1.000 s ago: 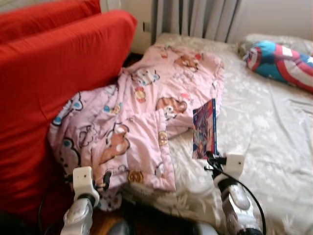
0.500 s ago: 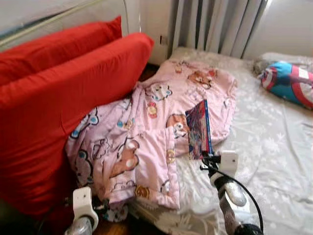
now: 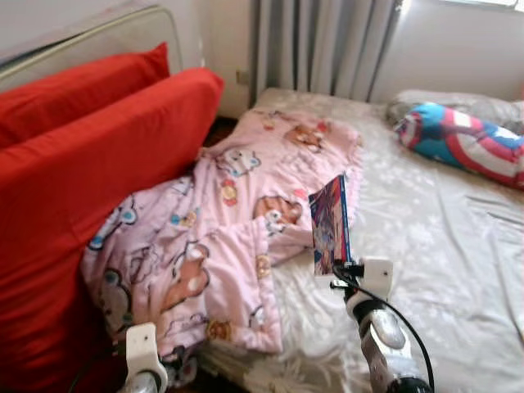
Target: Clean up the room
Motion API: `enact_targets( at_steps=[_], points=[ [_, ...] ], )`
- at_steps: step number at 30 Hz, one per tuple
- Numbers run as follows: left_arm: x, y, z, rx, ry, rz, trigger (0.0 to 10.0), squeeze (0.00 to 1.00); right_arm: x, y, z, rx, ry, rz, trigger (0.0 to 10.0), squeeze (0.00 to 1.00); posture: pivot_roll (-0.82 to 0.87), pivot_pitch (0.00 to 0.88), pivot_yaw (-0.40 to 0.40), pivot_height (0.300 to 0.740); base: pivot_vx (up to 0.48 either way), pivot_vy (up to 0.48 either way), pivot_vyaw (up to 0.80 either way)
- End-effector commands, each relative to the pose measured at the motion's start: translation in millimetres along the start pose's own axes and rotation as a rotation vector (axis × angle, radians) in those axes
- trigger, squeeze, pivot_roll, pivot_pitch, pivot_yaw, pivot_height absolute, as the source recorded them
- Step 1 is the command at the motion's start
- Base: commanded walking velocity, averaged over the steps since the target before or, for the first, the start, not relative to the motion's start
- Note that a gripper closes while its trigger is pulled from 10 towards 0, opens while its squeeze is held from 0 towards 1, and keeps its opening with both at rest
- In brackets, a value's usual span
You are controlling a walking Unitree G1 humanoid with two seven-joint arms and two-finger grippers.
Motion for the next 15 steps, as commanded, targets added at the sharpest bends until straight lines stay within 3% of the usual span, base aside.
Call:
enact_targets(
  at_steps=[1, 6, 15],
  points=[
    [0.8, -4.4, 0.1, -0.014, 0.001, 0.015, 10.0, 0.00, -5.8, 13.4, 5.1, -0.002, 0.016, -0.046, 10.0, 0.00, -0.01, 0.030, -0.036, 0.730, 0.000, -0.349, 0.00],
    [0.8, -4.4, 0.4, -0.015, 0.001, 0.015, 10.0, 0.00, -6.0, 13.9, 3.7, -0.004, 0.012, -0.047, 10.0, 0.00, -0.02, 0.033, -0.035, 0.730, 0.000, -0.352, 0.00],
    [1.4, -6.4, 1.8, -0.025, 0.001, 0.019, 10.0, 0.00, -7.0, 15.3, 4.9, -0.030, 0.009, -0.051, 10.0, 0.00, -0.02, 0.036, -0.034, 0.730, 0.000, -0.345, -0.78]
  ],
)
Point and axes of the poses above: a point about 5 cm out from each wrist's last joint towards the gripper, its own x axis pointing back from the gripper into the wrist, its own y axis along the axis of the wrist's last joint, z = x × y, the point moved 4 cm from there along -x, pointing out of the wrist towards the gripper, and after that the axes turned 6 degrees about -x, right-handed, at the moved point
